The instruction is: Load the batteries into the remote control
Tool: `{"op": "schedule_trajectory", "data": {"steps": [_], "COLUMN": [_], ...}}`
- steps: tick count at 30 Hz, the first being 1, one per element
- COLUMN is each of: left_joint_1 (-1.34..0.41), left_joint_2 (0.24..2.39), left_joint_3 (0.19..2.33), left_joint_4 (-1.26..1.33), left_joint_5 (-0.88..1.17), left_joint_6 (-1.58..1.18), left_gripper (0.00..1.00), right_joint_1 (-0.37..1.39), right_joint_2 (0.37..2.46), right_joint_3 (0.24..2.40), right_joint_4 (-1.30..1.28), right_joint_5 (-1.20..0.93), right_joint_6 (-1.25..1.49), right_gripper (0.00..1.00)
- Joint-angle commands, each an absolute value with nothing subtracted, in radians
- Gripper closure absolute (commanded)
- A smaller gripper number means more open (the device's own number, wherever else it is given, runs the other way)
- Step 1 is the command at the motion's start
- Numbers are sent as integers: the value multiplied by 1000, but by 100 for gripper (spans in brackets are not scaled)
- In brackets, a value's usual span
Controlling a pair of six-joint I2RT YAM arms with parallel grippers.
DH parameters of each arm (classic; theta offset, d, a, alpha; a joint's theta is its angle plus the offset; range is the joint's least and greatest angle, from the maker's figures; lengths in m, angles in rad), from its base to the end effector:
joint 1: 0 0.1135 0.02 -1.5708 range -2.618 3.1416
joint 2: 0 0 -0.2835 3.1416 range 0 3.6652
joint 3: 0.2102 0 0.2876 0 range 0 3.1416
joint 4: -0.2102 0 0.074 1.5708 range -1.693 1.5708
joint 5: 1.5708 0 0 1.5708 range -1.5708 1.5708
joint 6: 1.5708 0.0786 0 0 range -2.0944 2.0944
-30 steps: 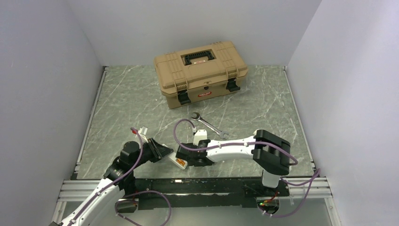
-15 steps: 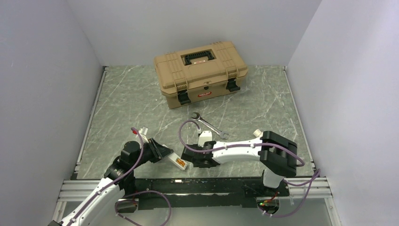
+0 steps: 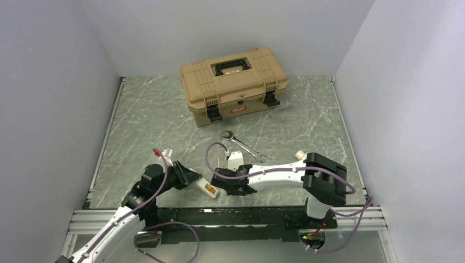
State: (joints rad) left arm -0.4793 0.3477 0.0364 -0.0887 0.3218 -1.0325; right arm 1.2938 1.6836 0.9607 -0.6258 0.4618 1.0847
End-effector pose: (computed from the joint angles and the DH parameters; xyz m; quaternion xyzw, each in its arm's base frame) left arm 0.1451 -0.1034 0.1232 -0.1395 0.8156 -0.4713 0.3053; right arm 0.1251 0.3120 0.1133 -0.0757 0.9648 0.0154 0.2513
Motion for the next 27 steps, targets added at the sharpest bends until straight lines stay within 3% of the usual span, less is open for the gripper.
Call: {"op": "schedule_trajectory", "data": {"steps": [1,21,27], "left_joint_1": [-473,-472,-472], "left_joint_2": [361,352,372], "left_joint_3": [47,39,31], "left_joint_4": [-27,-28,5], "left_joint_5": [348,346,356], "left_joint_6": [-1032,-1040,-1048], "left_gripper": [99,99,99], "right_joint_1": [1295,1297,1298], "right_joint_2": [1693,1668,1604], "right_joint_3": [905,856,846], "right_joint_4": [-645,-623,-649], "right_joint_5": [448,420,458], "right_joint_6": [1003,1002,996], "right_gripper": [54,73,74]}}
